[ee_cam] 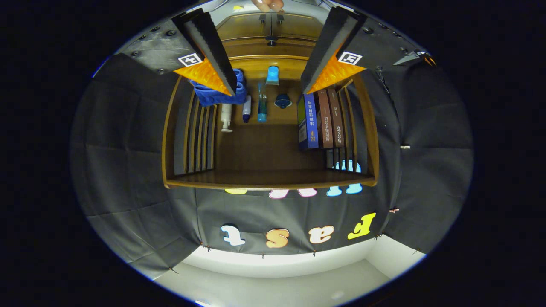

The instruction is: Pull open the drawer, take out the items inside it, and place them on the countertop above the cabinet.

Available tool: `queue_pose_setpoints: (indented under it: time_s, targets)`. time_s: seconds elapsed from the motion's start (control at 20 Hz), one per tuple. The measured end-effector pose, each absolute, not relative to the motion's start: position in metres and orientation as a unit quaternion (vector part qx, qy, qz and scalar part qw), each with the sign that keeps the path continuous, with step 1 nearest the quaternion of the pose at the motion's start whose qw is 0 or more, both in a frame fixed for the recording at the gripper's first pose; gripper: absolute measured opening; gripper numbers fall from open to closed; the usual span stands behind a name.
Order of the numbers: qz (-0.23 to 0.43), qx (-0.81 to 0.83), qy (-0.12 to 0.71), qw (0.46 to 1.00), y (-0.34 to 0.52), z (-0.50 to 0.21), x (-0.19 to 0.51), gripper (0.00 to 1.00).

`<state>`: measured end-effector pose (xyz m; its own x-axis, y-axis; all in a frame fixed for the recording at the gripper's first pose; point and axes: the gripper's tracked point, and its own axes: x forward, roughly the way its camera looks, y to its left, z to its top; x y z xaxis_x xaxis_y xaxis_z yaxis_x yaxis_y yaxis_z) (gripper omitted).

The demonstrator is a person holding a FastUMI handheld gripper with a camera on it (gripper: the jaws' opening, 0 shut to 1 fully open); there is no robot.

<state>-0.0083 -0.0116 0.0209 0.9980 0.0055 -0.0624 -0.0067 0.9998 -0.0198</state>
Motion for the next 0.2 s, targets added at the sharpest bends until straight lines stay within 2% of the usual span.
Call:
queue_pose_setpoints:
  time_s: [0.2]
  targets:
    - [0.0, -0.008, 0.015, 1.0, -0.0143, 0.0327, -0.0212, 0.99]
